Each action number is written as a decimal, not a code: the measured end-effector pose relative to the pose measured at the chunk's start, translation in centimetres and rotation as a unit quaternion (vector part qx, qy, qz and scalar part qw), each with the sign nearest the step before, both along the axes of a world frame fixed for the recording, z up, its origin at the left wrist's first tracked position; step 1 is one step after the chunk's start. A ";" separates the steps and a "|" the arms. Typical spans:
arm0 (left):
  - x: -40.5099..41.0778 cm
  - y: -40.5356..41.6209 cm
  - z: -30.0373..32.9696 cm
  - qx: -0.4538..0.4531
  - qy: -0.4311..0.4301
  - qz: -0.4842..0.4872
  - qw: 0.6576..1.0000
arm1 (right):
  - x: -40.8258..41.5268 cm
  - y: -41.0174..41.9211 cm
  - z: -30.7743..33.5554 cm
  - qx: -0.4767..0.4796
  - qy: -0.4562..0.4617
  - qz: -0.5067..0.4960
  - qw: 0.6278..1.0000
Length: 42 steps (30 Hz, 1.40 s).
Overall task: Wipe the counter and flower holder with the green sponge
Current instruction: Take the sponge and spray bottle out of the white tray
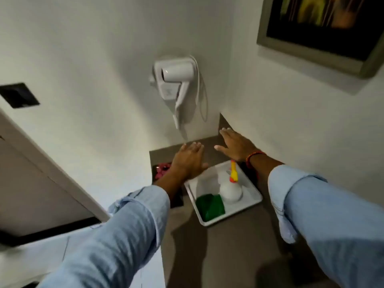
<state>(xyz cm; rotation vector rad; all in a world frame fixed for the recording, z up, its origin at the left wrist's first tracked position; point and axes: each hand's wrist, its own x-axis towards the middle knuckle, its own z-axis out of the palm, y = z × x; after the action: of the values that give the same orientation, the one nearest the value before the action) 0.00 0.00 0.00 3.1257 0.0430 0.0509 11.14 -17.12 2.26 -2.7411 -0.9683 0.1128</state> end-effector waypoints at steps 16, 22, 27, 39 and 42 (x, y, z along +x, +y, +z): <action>-2.7 -5.2 -21.6 0.058 0.238 -0.074 0.967 | 0.1 -5.6 -17.8 0.149 0.218 -0.052 0.963; -1.3 -5.1 -22.8 0.029 0.185 -0.019 0.982 | 1.2 -3.6 -20.4 0.239 0.198 -0.108 0.944; -0.8 -4.7 -23.3 0.032 0.145 -0.031 0.988 | 1.9 -2.0 -21.2 0.266 0.172 -0.140 0.938; -4.7 -3.6 -15.5 -0.041 -0.082 -0.020 0.996 | -1.5 0.2 -13.8 0.376 0.083 -0.142 0.912; -8.0 -3.6 -14.0 -0.065 -0.090 -0.019 0.994 | -5.3 1.0 -11.4 0.394 0.047 -0.121 0.910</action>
<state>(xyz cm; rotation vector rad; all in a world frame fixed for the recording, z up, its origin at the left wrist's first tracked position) -8.01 -3.58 -13.98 2.9761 -0.0159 0.3167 5.83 -16.15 -9.16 -2.0469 -0.4778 -0.1570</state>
